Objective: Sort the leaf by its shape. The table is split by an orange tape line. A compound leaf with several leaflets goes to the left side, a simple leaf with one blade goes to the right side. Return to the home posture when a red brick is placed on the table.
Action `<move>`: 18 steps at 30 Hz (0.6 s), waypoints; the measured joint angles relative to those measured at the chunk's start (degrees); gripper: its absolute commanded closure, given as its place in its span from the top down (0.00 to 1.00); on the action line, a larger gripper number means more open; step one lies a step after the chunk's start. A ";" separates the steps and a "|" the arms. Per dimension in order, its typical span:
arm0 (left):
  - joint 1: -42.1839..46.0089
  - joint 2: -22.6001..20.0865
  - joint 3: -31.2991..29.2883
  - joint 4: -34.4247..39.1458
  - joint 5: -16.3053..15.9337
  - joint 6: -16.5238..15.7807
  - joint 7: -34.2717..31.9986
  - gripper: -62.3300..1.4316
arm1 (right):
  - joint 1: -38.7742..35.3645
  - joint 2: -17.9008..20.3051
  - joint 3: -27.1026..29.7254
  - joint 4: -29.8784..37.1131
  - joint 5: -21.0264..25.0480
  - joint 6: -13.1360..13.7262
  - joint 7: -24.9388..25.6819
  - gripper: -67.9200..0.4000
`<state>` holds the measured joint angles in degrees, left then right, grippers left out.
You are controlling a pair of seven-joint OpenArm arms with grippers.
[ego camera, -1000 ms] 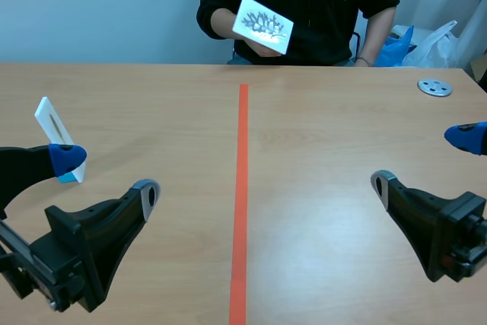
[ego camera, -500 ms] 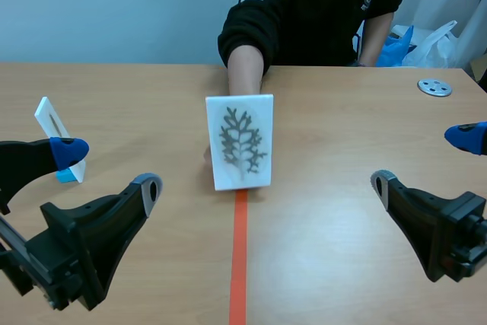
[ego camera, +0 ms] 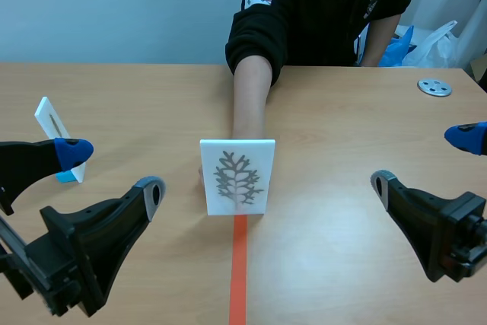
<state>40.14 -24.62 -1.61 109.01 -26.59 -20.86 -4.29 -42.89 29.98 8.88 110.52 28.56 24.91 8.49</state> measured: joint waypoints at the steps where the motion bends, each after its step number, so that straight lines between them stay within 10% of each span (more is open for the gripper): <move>1: 0.00 0.00 0.00 0.00 0.00 0.00 0.00 1.00 | 0.00 0.00 0.00 0.00 0.00 0.00 0.00 1.00; 18: 0.00 0.00 0.00 0.00 0.00 0.00 0.00 1.00 | 0.00 0.00 0.00 0.00 -0.57 0.00 -0.20 1.00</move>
<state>40.14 -24.62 -1.61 109.01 -26.59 -20.86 -4.29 -42.89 29.98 8.88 110.52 27.99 24.91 8.29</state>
